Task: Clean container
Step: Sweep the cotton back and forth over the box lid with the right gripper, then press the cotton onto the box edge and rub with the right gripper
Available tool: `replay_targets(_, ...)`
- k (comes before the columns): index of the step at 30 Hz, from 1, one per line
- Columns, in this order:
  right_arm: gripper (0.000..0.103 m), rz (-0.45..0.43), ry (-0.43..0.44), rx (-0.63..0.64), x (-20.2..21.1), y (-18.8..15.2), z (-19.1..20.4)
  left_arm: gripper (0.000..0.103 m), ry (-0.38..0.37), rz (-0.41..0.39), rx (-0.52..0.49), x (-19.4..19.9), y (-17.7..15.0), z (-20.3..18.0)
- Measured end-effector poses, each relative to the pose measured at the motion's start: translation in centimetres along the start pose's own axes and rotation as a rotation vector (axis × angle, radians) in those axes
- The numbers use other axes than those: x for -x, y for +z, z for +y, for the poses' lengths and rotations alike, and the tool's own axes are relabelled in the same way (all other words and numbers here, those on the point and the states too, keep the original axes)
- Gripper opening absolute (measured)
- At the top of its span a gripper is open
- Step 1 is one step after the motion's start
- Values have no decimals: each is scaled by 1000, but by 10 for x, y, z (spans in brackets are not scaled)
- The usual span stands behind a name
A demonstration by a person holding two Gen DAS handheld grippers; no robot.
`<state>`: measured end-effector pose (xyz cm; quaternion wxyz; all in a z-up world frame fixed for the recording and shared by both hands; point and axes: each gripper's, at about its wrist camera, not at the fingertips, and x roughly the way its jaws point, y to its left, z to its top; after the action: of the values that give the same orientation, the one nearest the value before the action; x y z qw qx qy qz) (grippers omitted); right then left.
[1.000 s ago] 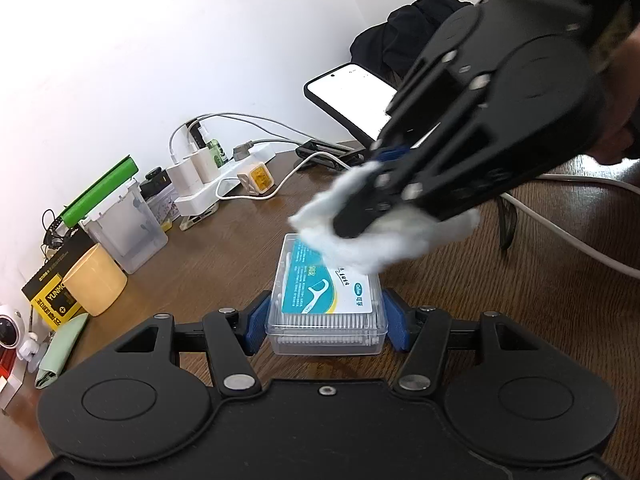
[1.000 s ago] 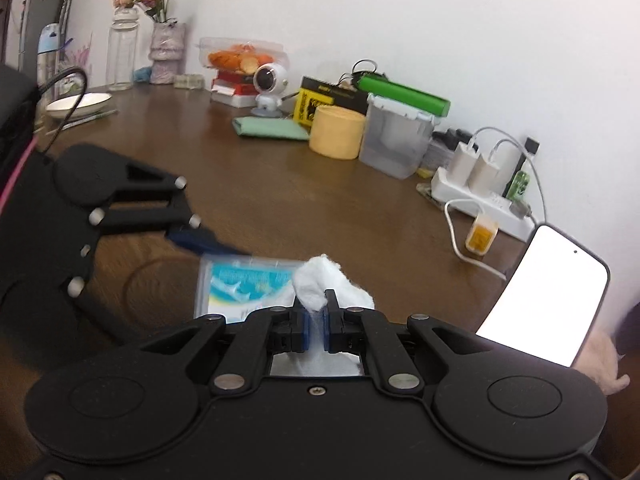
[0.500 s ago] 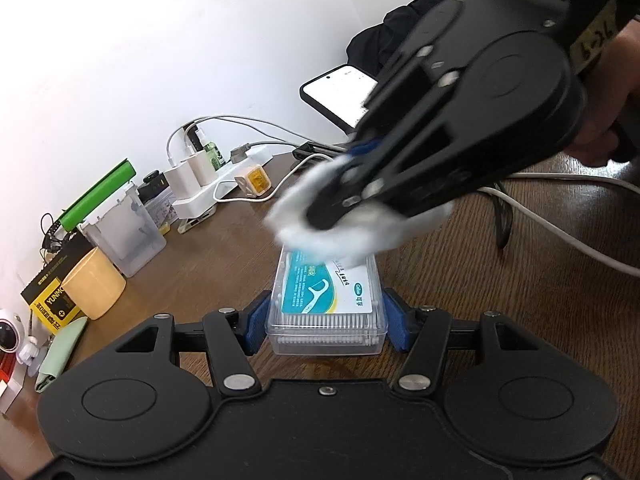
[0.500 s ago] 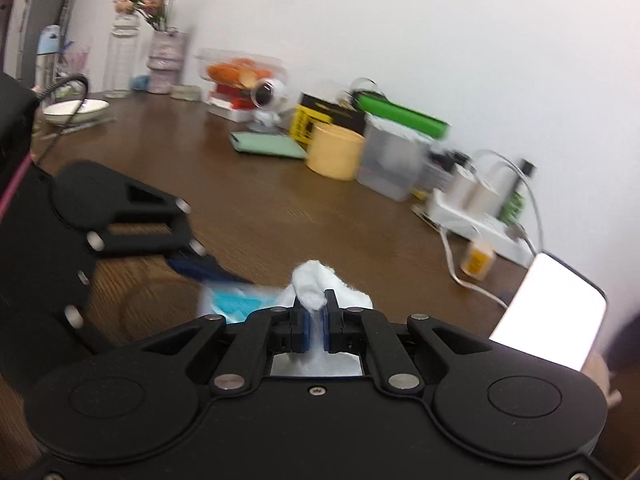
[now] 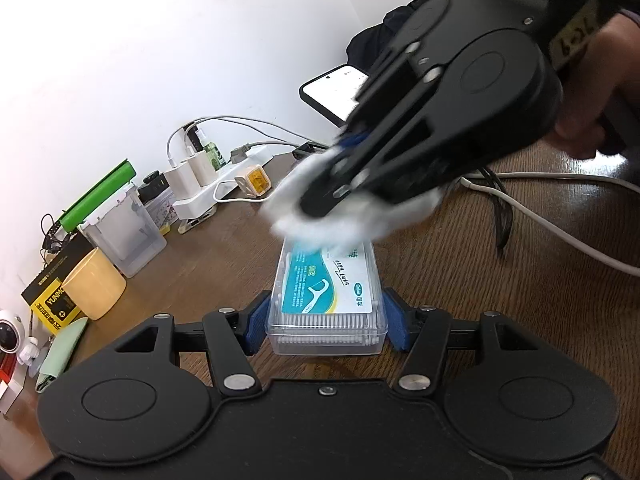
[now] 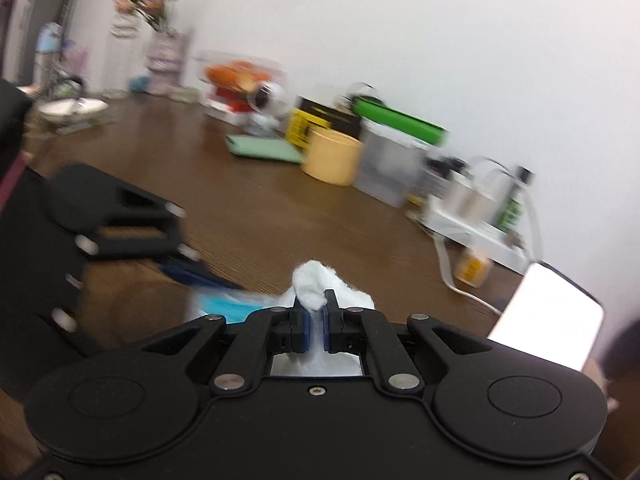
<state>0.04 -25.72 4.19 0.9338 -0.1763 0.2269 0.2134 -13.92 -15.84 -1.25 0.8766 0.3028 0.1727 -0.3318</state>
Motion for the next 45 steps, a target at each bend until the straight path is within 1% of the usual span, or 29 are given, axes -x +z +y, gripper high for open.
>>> replay_targets(1, 6, 16, -4, -9, 2, -3, -6, 57, -1, 0, 1, 0, 0, 0)
replay_targets(3, 6, 40, 15, -18, 10, -9, -10, 57, 0, 0, 0, 0, 0, 0)
replay_targets(4, 6, 47, 41, -22, 13, -11, -8, 57, 1, 0, -1, 0, 0, 0)
replay_targets(7, 6, 53, 166, -28, 18, -10, 6, 57, 0, 1, 2, 1, 0, -1)
replay_targets(9, 6, 33, 202, -15, 15, -5, 20, 57, -2, 2, 4, 1, 0, -1)
replay_targets(11, 6, 0, 191, 1, 8, 2, 28, 57, -3, 3, 7, 1, 0, -1)
replay_targets(13, 6, -20, 141, 2, 0, 9, 25, 57, -1, 2, 4, 2, 0, -1)
replay_targets(16, 6, 6, 39, 14, -9, 8, 13, 57, 0, 1, 2, 2, 0, -2)
replay_targets(18, 6, 41, 16, 7, -6, 1, 1, 57, 1, 0, -1, 3, -1, -4)
replay_targets(20, 6, 78, 29, 3, 1, -8, -5, 57, -1, 1, 1, 3, -1, -4)
replay_targets(22, 6, 98, 77, -10, 8, -13, -2, 57, -3, 1, 3, 3, -1, -4)
replay_targets(23, 6, 96, 105, -20, 10, -13, 2, 57, -3, 1, 3, 4, -1, -4)
replay_targets(26, 6, 53, 179, -27, 12, -6, 19, 57, -5, 3, 8, 4, -1, -4)
replay_targets(28, 6, 21, 173, -9, 5, 0, 26, 58, -8, 5, 15, 5, -1, -3)
replay_targets(30, 6, 4, 123, -3, -3, 4, 23, 58, -4, 4, 12, 5, 0, -4)
replay_targets(32, 6, 15, 54, 5, -6, 4, 14, 57, 0, 3, 6, 6, 0, -5)
replay_targets(34, 6, 41, 26, 1, -4, -1, 5, 57, -3, 3, 8, 6, 0, -5)
replay_targets(35, 6, 56, 37, -8, -1, -4, 2, 57, -5, 2, 9, 6, 0, -5)
replay_targets(38, 6, 73, 117, -43, 9, -13, 1, 57, -2, 1, 1, 7, 0, -7)
replay_targets(41, 6, 32, 200, -42, 13, -7, 18, 57, -4, 1, 3, 8, 0, -7)
replay_targets(43, 6, 1, 207, -24, 8, 0, 26, 58, -4, 2, 5, 9, 0, -8)
replay_targets(45, 6, -17, 169, -12, 0, 5, 25, 57, -3, 3, 6, 9, 0, -8)
